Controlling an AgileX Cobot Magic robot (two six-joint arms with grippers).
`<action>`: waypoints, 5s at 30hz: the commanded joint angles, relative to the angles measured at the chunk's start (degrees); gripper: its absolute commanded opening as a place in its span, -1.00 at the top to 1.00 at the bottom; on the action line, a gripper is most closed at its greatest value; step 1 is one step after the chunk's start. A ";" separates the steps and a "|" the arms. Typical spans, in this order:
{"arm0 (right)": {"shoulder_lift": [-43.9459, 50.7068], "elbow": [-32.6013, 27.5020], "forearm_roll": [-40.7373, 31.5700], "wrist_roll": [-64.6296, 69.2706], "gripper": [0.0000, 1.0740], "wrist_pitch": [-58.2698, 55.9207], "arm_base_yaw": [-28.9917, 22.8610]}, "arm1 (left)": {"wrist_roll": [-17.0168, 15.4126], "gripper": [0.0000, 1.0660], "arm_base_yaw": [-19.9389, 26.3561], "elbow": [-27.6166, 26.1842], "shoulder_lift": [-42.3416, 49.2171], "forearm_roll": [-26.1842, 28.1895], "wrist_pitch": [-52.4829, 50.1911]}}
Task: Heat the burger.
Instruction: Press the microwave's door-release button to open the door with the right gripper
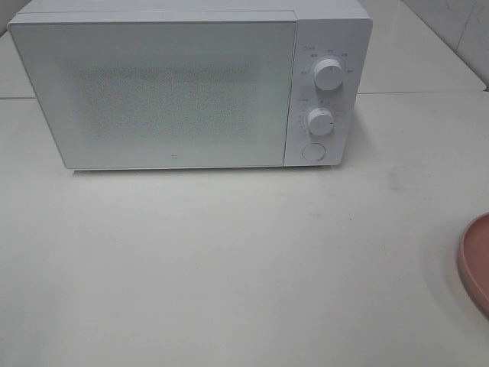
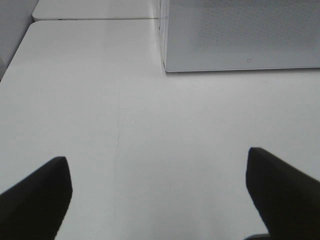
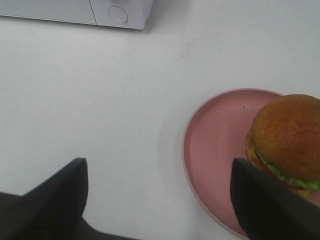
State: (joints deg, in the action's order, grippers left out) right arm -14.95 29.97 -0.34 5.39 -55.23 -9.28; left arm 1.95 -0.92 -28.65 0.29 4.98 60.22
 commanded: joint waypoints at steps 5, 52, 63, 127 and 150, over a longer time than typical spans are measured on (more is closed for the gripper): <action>-6.07 0.40 -0.23 -0.29 -0.40 7.05 0.34 | -0.29 -0.62 -0.23 0.06 1.43 0.29 -0.86; -47.44 -6.13 -0.23 -0.23 -0.40 59.30 0.23 | -0.29 -0.62 -0.23 0.06 1.43 0.29 -0.86; -56.32 -13.46 -4.76 -3.27 -0.40 81.82 -4.53 | -0.29 -0.62 -0.23 0.06 1.43 0.29 -0.86; -78.50 -9.80 -58.27 20.23 -0.39 120.49 -44.58 | -0.29 -0.62 -0.23 0.06 1.43 0.29 -0.86; -78.50 -9.80 -58.16 67.27 0.90 115.22 -44.58 | -0.29 -0.62 -0.23 0.06 1.43 0.29 -0.86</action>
State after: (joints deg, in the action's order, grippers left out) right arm -93.62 19.54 -58.79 71.28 60.73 -53.51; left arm 1.95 -0.92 -28.65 0.29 4.98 60.22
